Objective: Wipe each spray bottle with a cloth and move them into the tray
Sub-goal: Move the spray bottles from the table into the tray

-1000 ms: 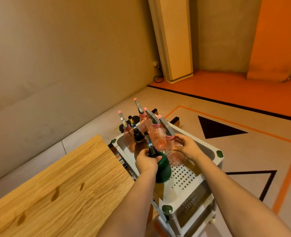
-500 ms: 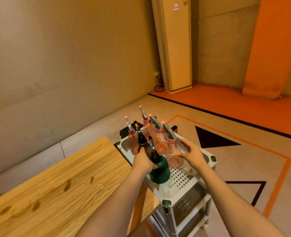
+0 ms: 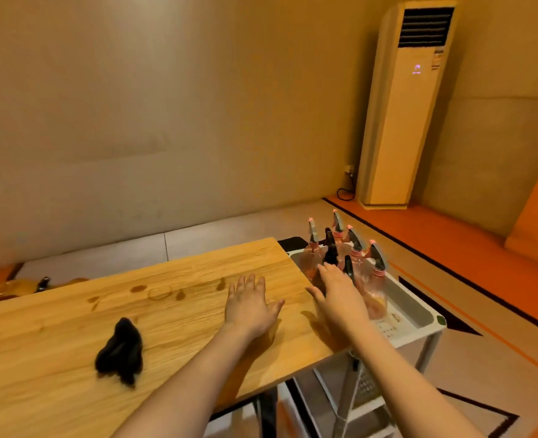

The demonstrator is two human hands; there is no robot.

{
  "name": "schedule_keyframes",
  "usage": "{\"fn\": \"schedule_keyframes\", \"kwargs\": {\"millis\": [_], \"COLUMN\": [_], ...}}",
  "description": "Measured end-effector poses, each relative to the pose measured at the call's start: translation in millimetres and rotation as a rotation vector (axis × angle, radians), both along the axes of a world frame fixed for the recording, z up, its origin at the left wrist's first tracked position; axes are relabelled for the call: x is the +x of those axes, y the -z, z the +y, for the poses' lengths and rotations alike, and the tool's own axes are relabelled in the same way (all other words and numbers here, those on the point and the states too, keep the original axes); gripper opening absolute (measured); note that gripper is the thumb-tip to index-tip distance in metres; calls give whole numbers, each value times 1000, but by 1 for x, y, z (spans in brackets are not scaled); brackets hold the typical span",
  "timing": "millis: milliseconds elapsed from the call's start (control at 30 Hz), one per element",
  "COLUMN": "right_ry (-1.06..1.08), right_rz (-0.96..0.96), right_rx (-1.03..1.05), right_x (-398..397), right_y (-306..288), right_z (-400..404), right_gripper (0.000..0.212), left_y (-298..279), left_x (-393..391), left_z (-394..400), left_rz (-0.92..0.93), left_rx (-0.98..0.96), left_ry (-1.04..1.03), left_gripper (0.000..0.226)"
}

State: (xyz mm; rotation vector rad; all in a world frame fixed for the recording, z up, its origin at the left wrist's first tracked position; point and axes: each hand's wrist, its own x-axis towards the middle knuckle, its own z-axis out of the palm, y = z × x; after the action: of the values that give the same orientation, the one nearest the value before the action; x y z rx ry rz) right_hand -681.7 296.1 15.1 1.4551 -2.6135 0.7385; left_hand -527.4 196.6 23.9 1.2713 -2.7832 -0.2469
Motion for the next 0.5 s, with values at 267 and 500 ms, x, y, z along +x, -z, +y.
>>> {"fn": "schedule_keyframes", "kwargs": {"millis": [267,500], "right_ry": [-211,-390], "right_rz": [121,154], "right_rx": [152,143], "right_x": [114,239], "right_y": [-21,-29], "right_z": [-69,-147], "right_gripper": [70,71], "left_y": [-17,-14], "left_x": [121,254], "left_z": [-39,-76], "left_rz": [52,67], "left_rx": [-37,-22], "left_ry": [-142,-305], "left_gripper": [74,73]}}
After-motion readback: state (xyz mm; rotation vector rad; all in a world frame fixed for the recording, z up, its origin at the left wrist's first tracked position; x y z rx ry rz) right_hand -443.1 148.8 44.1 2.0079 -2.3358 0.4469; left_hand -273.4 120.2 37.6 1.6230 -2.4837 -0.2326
